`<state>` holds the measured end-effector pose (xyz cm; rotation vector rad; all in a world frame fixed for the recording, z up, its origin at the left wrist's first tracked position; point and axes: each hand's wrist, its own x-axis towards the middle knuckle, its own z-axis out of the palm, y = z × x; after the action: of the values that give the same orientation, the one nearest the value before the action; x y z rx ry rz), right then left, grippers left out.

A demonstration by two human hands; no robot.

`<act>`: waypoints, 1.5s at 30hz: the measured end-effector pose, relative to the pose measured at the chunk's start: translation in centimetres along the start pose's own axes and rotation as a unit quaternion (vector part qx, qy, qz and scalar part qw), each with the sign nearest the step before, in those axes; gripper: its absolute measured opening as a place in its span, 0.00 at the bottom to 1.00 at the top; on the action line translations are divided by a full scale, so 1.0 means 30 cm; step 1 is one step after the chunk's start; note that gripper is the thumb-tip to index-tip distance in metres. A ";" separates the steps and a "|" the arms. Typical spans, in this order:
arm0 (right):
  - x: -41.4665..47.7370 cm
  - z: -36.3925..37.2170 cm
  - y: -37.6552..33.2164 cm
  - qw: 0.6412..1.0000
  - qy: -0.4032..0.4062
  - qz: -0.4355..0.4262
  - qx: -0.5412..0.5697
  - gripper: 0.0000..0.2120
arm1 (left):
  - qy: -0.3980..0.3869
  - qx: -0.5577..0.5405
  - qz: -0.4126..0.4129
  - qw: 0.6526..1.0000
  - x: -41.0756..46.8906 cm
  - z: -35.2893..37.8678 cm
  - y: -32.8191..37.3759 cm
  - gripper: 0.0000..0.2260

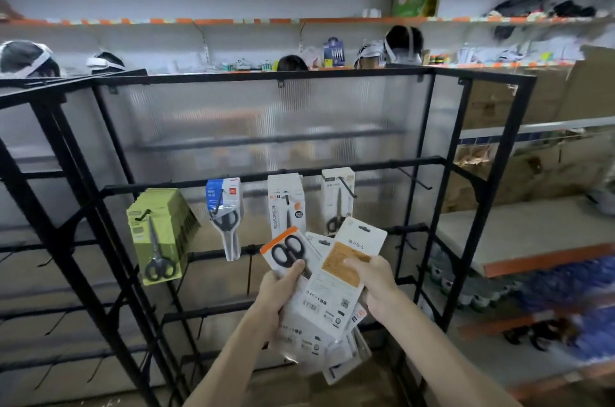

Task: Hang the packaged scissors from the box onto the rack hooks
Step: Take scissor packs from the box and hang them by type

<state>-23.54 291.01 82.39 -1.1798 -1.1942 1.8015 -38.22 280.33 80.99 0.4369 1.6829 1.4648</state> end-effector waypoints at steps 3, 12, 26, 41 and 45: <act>0.035 -0.005 -0.056 0.999 -0.002 0.022 0.040 0.13 | 0.038 -0.007 0.008 0.999 0.047 -0.017 0.017 0.15; 0.090 0.096 -0.147 0.996 -0.078 -0.018 -0.036 0.22 | 0.029 0.048 0.037 0.998 0.168 -0.127 0.090 0.16; 0.162 0.368 -0.038 0.969 -0.042 -0.172 -0.173 0.04 | 0.091 0.034 0.025 0.995 0.219 -0.336 0.078 0.18; 0.188 0.239 -0.073 0.955 0.122 -0.249 -0.104 0.07 | 0.025 0.084 0.041 0.995 0.239 -0.269 0.046 0.14; 0.260 0.114 -0.128 0.951 0.160 -0.238 -0.114 0.10 | 0.001 0.082 0.028 0.996 0.240 -0.207 0.037 0.14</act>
<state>-29.43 298.08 84.07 -1.1327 -1.3722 1.0936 -47.48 281.87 79.20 0.5753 1.8136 1.3725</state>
